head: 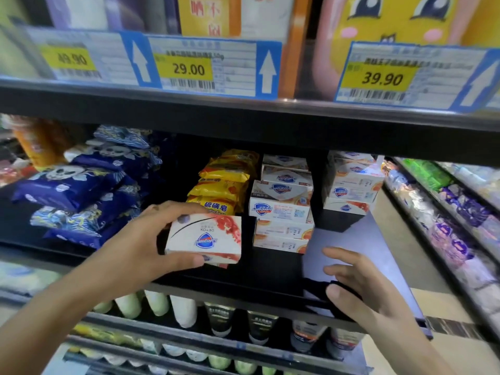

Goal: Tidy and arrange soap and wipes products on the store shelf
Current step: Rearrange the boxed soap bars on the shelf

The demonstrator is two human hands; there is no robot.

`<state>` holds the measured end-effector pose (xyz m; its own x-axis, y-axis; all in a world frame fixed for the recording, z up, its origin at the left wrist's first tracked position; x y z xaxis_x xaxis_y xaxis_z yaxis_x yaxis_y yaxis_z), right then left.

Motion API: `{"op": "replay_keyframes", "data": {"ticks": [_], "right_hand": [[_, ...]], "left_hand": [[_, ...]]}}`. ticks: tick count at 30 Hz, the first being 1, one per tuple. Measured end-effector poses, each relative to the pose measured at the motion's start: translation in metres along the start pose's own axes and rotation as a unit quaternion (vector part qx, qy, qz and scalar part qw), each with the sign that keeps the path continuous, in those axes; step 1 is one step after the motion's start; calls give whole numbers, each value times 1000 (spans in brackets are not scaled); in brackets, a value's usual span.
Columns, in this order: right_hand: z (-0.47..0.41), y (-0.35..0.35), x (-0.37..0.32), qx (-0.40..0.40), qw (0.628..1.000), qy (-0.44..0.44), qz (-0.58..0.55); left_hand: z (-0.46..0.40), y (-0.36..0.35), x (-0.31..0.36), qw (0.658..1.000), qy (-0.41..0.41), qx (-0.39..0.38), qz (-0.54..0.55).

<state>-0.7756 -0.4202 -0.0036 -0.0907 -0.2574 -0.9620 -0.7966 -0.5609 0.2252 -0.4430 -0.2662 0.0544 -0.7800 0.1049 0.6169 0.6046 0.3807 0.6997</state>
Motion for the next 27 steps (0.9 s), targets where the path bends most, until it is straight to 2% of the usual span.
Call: {"op": "replay_keyframes", "data": {"ticks": [9, 20, 23, 25, 27], "right_hand": [[-1, -3, -5, 2, 1000, -17, 9], [1, -7, -13, 23, 998, -49, -11], [1, -6, -14, 22, 998, -55, -11], [0, -5, -15, 23, 997, -69, -18], [-2, -2, -17, 29, 996, -84, -25]], "left_hand": [[-12, -6, -46, 1000, -13, 3, -13], [-12, -13, -49, 999, -18, 26, -29], [-4, -13, -37, 995, -21, 68, -69], [3, -14, -22, 987, -55, 116, -101], [7, -22, -1, 983, -94, 123, -99]]}}
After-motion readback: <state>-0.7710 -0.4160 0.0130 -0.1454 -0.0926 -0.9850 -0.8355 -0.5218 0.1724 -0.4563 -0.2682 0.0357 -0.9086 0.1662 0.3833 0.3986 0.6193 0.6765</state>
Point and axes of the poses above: each hand's wrist, its own z-axis away from the middle knuckle, its own y-axis out of the back of the hand, x = y × z, the point moved 1 cm from there along -z, towards the middle knuckle, and after that the axes turned 5 degrees about -y, right-handed, at the moved point
